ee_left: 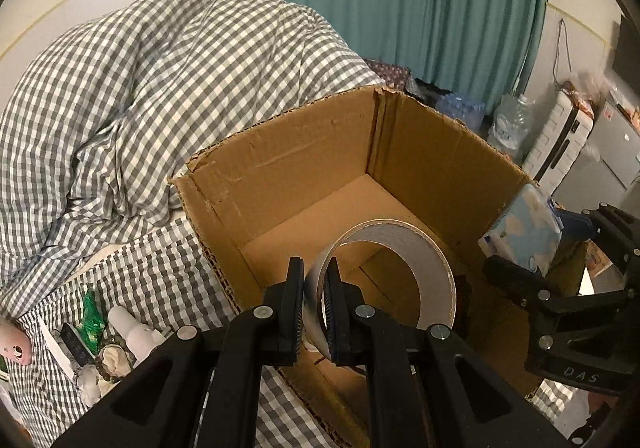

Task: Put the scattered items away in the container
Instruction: 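Lower the tape roll with the left tool while the right tool lowers the blue tissue pack into the box, then open both tools to drop the tape roll and tissue pack into the box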

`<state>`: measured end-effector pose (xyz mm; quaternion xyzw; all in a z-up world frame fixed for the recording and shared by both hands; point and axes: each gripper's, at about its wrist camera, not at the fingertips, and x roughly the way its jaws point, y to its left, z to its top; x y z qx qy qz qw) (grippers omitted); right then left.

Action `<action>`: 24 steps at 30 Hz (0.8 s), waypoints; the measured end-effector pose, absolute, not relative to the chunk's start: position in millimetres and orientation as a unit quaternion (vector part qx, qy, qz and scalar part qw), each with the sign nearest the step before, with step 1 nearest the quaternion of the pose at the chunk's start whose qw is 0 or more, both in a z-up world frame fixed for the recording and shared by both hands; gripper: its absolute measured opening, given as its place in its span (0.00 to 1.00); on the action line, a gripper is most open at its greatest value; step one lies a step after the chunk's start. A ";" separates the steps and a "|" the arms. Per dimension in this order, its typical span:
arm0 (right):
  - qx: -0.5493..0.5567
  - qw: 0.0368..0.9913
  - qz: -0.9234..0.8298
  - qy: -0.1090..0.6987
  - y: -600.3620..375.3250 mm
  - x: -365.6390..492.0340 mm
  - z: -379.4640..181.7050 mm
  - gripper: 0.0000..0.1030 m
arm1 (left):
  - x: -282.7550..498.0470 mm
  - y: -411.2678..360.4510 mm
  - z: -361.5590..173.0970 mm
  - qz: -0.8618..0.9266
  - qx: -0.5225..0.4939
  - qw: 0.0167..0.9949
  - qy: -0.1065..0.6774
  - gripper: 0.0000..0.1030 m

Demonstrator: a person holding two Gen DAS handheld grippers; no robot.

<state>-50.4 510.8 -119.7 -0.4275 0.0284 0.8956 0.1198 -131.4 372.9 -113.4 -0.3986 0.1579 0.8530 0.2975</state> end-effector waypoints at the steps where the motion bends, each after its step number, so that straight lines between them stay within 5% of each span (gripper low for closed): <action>1: -0.430 0.119 0.895 0.028 510.7 -50.4 -120.4 0.72 | -131.1 373.7 -114.0 0.852 -0.400 0.298 0.159 0.10; 17: -0.430 0.133 0.893 0.024 515.7 -48.9 -117.5 0.73 | -128.9 374.4 -103.4 0.861 -0.384 0.297 0.154 0.14; 21: -0.429 0.136 0.893 0.020 514.6 -48.1 -115.6 0.78 | -129.9 371.8 -98.4 0.866 -0.380 0.290 0.144 0.53; 24: -0.426 0.137 0.894 0.015 513.3 -45.9 -113.2 0.81 | -129.9 368.8 -94.7 0.869 -0.377 0.288 0.138 0.55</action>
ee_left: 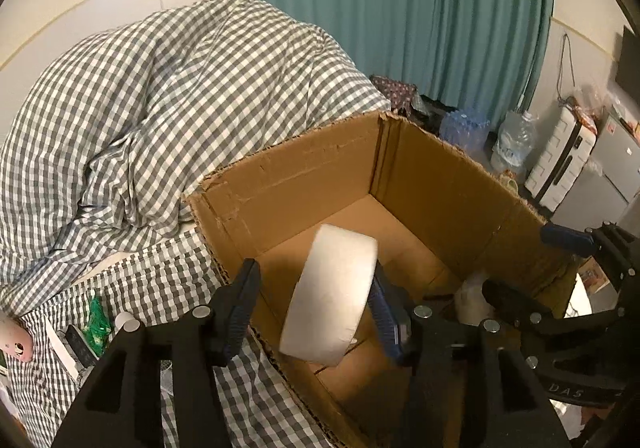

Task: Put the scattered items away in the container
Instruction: 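Open both tools to drop the tape roll and tissue pack into the box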

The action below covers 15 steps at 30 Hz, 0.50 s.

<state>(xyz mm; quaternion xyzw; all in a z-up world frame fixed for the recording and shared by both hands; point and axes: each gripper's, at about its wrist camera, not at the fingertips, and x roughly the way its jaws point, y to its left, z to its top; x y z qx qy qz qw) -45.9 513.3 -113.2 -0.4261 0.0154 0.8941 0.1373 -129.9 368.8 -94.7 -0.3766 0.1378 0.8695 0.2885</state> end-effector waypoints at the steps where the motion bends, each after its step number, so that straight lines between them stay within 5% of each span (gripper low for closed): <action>1: -0.425 0.137 0.894 0.014 512.7 -45.2 -112.1 0.81 | -130.1 368.7 -93.5 0.870 -0.376 0.287 0.137 0.60; 15: -0.407 0.138 0.903 0.016 506.1 -33.7 -91.2 0.82 | -119.2 355.8 -65.2 0.882 -0.356 0.284 0.122 0.66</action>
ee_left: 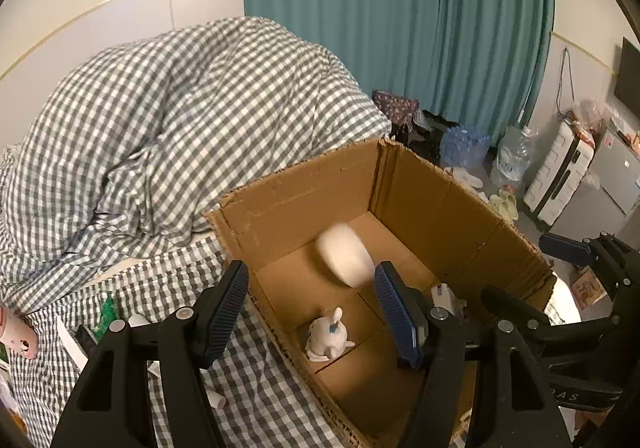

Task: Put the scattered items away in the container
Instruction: 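Open both tools to drop the tape roll and tissue pack into the box, then withdraw both tools from the box toward the remaining items on the bed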

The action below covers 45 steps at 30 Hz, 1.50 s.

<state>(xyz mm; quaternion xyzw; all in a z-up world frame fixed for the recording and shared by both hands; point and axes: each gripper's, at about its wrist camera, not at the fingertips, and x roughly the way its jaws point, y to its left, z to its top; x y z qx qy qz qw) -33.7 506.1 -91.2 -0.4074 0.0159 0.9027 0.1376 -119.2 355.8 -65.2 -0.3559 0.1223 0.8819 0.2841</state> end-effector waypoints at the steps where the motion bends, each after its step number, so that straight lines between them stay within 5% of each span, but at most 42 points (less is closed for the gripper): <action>1: -0.405 0.137 0.904 0.016 504.8 -32.5 -88.5 0.82 | -117.5 353.3 -61.4 0.883 -0.353 0.284 0.121 0.67; 45: -0.257 0.074 0.963 -0.034 356.2 73.7 62.2 0.85 | -2.9 135.4 75.2 0.953 -0.232 0.192 0.033 0.72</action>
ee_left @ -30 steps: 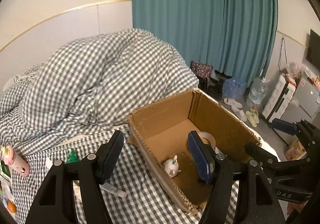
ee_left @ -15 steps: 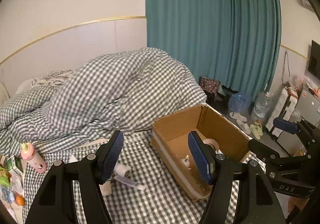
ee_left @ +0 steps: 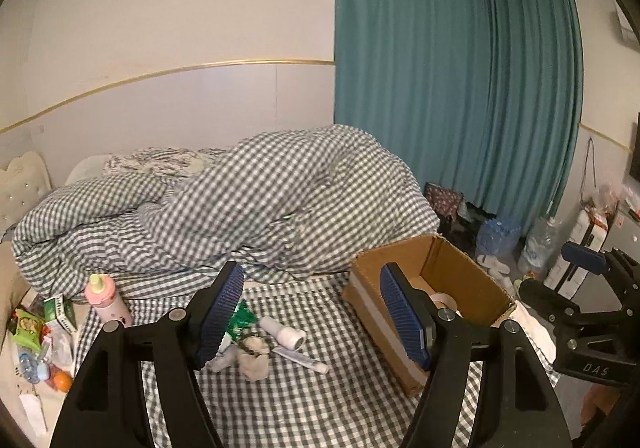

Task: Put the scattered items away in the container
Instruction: 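Withdraw both tools from the box toward the remaining items on the bed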

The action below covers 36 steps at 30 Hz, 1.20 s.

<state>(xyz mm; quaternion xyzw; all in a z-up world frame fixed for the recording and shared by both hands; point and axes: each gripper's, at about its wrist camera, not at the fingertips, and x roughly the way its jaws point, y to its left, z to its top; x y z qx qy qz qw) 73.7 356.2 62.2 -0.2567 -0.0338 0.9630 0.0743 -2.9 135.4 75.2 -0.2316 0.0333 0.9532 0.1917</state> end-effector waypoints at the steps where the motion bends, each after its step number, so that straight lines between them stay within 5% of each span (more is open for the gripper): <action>1: -0.255 0.072 0.964 -0.033 353.4 75.1 63.6 0.85 | -1.2 128.8 76.4 0.954 -0.230 0.188 0.032 0.72; 36: -0.229 -0.042 0.971 -0.049 214.7 44.2 55.4 1.00 | -3.7 -53.9 51.4 0.966 -0.249 0.050 -0.050 1.00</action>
